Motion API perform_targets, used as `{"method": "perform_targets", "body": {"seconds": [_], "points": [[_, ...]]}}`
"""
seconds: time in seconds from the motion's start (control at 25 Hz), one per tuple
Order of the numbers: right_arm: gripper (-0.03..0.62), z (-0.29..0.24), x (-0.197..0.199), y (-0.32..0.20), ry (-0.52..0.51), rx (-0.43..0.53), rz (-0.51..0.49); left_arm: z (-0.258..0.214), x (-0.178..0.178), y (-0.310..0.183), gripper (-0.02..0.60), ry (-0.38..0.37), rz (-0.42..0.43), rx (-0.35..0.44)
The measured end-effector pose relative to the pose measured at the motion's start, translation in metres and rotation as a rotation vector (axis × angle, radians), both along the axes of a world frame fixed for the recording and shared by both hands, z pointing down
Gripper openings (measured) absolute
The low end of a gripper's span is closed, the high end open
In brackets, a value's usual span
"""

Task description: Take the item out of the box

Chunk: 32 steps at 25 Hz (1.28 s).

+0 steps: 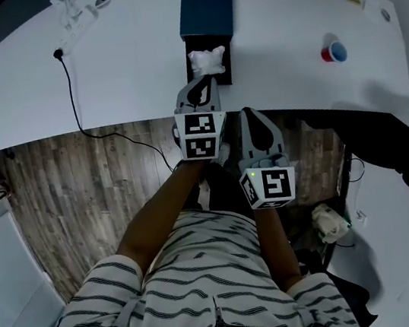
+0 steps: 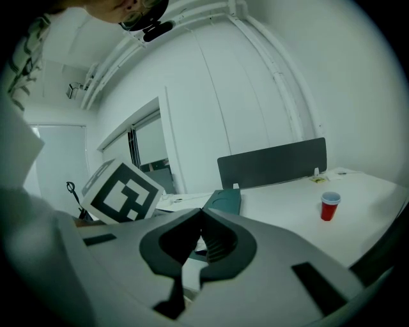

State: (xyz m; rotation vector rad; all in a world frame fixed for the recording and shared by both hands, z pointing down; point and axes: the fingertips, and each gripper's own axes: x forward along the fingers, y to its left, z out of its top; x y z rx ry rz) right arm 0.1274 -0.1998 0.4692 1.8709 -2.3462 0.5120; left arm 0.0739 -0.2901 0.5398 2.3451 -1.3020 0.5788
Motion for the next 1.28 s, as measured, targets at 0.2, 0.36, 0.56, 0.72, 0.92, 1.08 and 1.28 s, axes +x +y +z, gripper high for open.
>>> {"method": "perform_targets", "body": {"seconds": [0.2, 0.36, 0.56, 0.72, 0.92, 1.08, 1.28], "points": [[0.018, 0.008, 0.004, 0.001, -0.006, -0.017, 0.005, 0.017, 0.003, -0.007, 0.028, -0.019, -0.005, -0.046], [0.018, 0.012, 0.006, 0.002, -0.010, -0.030, 0.009, 0.028, 0.003, -0.012, 0.029, -0.030, -0.018, -0.081], [0.018, 0.018, 0.005, 0.004, -0.004, -0.041, 0.003, 0.041, 0.006, -0.017, 0.051, -0.036, -0.020, -0.113], [0.018, 0.022, 0.004, 0.005, 0.002, -0.047, 0.002, 0.052, 0.006, -0.023, 0.069, -0.046, -0.031, -0.142], [0.018, 0.027, 0.003, 0.007, 0.023, -0.051, -0.007, 0.067, 0.009, -0.033, 0.086, -0.077, -0.030, -0.195], [0.018, 0.030, 0.003, 0.007, 0.026, -0.056, -0.009, 0.082, 0.010, -0.040, 0.086, -0.103, -0.044, -0.232], [0.018, 0.035, 0.006, 0.008, 0.030, -0.066, -0.007, 0.094, 0.012, -0.044, 0.086, -0.153, -0.047, -0.256]]}}
